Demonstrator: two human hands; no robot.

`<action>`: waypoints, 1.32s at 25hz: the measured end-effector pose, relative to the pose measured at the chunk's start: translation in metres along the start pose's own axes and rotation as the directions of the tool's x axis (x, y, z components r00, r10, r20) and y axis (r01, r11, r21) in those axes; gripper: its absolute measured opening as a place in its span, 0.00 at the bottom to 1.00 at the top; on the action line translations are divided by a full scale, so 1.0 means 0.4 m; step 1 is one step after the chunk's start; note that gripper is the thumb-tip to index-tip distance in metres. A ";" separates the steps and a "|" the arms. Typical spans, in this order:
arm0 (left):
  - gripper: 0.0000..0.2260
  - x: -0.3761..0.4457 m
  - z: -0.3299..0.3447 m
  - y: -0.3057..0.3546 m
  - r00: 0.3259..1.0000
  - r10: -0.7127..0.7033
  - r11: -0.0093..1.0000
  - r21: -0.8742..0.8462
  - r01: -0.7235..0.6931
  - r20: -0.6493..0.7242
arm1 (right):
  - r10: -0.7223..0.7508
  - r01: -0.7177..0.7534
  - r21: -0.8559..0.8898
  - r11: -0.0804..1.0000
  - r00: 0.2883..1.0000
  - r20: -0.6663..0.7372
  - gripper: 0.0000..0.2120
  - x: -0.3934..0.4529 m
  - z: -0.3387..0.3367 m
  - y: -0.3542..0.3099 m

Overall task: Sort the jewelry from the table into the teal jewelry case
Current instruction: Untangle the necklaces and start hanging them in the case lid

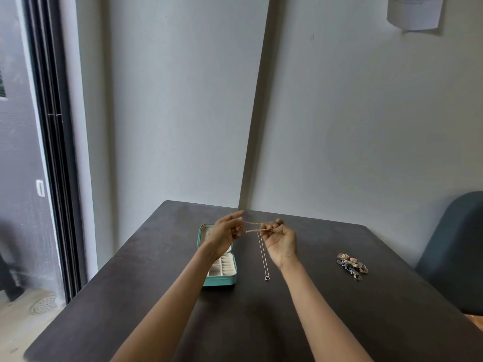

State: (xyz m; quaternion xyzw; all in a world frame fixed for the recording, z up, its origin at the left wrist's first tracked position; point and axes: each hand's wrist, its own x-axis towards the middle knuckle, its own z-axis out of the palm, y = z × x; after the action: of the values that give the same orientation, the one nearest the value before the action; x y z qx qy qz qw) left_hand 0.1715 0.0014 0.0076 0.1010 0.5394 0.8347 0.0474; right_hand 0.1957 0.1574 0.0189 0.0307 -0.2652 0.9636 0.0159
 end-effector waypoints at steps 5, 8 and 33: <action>0.08 -0.002 0.013 -0.022 0.993 0.112 0.831 0.545 -0.112 0.034 | 0.011 -0.002 -0.184 0.983 0.999 0.051 0.16 0.004 0.028 -0.040; 0.10 0.013 0.039 -0.012 0.974 0.215 0.653 0.732 -0.195 0.068 | 0.067 -0.014 -0.384 0.923 0.990 0.126 0.16 -0.011 0.049 -0.056; 0.11 -0.039 0.144 0.062 0.980 0.176 0.976 0.114 -0.186 0.093 | 0.019 0.139 -0.929 0.344 0.988 0.155 0.03 -0.081 0.001 -0.190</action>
State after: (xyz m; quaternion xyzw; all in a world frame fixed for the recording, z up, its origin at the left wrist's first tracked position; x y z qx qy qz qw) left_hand 0.2003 0.0396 0.0512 0.1870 0.5757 0.7959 -0.0130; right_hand 0.2316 0.2219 0.0559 0.0923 -0.7672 0.6329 0.0474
